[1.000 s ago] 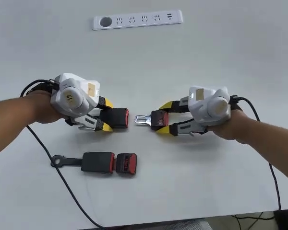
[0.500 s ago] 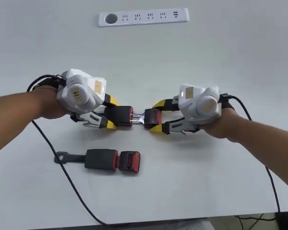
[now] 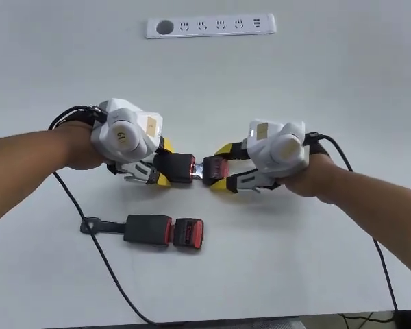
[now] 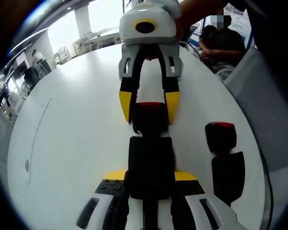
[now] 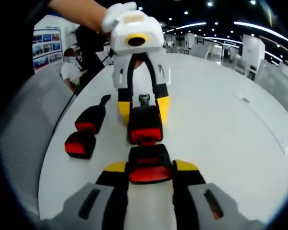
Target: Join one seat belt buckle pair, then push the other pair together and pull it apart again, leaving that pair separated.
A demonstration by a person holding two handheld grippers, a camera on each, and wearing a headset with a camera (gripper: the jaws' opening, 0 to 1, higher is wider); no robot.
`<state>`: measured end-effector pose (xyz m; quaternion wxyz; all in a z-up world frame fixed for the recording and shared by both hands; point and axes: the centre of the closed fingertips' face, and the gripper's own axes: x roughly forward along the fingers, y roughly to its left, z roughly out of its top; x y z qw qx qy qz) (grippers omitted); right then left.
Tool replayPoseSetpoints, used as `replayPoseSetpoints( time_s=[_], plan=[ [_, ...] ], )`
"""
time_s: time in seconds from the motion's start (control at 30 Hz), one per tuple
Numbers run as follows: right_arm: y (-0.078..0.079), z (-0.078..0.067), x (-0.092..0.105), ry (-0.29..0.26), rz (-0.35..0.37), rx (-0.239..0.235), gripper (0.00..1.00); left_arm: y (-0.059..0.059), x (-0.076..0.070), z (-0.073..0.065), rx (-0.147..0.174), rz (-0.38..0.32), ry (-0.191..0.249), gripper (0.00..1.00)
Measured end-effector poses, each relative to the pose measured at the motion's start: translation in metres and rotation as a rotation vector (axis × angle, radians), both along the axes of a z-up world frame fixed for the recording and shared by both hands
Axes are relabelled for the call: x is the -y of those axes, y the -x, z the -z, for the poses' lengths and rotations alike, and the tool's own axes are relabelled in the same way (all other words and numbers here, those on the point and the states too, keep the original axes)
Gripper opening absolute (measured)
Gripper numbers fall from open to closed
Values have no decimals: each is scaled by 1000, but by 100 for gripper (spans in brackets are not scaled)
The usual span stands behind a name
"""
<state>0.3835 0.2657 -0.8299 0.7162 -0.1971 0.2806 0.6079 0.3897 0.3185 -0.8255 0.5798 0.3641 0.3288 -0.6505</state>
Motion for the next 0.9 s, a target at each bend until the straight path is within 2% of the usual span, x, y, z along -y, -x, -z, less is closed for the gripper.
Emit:
replayPoseSetpoints(
  time_s=[0.27,0.5,0.9],
  plan=[
    [-3,0,-4,18,38,-10,34,1,1,0,6,10,-20,33],
    [-3,0,-6,68,31,-9,34,1,0,1,7,11,-24,34],
    [-4,0,-6,87,34,-2,34,1,0,1,6,8,-23,34]
  ],
)
